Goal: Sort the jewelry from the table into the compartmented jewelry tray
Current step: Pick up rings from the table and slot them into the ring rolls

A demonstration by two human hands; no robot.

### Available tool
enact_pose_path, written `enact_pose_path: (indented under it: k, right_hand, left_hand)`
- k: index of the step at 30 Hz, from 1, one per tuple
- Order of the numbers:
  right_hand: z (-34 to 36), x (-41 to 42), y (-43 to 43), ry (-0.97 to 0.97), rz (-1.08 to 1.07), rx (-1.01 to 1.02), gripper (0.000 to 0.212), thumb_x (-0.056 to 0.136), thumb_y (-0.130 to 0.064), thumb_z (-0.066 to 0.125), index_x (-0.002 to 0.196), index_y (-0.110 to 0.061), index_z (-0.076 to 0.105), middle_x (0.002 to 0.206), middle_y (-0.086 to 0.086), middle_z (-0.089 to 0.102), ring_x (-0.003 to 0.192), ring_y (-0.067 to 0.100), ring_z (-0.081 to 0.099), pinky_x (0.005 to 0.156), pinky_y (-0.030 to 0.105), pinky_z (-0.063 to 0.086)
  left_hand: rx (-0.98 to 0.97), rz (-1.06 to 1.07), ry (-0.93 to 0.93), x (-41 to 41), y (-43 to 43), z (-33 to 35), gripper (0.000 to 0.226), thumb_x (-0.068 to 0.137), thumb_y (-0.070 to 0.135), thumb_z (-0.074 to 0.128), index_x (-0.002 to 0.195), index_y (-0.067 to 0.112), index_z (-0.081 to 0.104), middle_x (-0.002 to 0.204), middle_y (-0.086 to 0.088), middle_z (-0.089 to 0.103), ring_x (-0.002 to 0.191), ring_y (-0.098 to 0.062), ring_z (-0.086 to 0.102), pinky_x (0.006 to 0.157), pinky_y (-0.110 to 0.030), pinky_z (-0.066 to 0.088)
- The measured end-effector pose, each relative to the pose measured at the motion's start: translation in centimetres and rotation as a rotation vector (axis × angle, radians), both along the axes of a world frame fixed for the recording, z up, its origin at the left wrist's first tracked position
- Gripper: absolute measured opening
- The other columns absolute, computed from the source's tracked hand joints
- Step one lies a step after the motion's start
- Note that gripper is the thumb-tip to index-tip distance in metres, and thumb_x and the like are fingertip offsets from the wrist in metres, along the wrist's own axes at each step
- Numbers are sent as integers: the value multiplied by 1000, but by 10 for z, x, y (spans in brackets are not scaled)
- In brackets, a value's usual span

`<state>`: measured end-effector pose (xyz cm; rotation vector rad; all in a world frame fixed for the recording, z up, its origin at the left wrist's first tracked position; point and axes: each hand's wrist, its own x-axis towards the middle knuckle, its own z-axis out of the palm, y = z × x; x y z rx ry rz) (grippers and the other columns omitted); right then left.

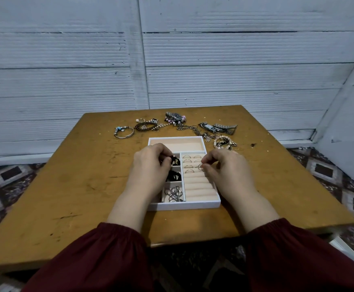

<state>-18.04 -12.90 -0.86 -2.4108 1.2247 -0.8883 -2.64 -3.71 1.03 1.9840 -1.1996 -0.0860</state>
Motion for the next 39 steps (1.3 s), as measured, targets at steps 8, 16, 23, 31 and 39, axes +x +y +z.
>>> enact_pose_path:
  k: [8,16,23,31,39]
  right_hand:
    - [-3,0,1,55,-11,-15,4,82,-27,69,82,-30,71,80,-16,63,84,10,53,67,25,36]
    - [1,-1,3,116,-11,-12,13,83,-24,62,88,-32,71,87,-14,66,91,11,53,66,24,33]
    - [4,-1,7,140,-7,-19,15,83,-23,60,89,-30,71,88,-12,66,94,13,54,67,23,32]
    - [7,-1,10,162,-13,-23,21,79,-19,56,87,-30,72,80,-12,61,92,14,54,66,22,29]
    - [7,-1,10,169,-17,-18,21,79,-19,55,87,-30,71,85,-12,63,92,13,53,67,23,30]
  left_hand:
    - [-16,21,-11,6,3,1,12,87,13,61,93,19,69,86,2,68,87,-17,61,78,-31,50]
    - [-39,24,1,8,3,1,10,87,14,62,92,18,69,84,2,68,85,-18,62,79,-34,51]
    - [-52,26,6,10,3,1,10,86,13,63,92,18,69,81,2,67,83,-19,62,78,-34,51]
    - [-54,30,6,10,3,1,10,85,13,64,90,19,69,80,2,67,82,-18,62,79,-31,50]
    - [-57,34,15,11,3,2,10,85,13,64,91,18,69,81,2,68,82,-18,63,79,-33,51]
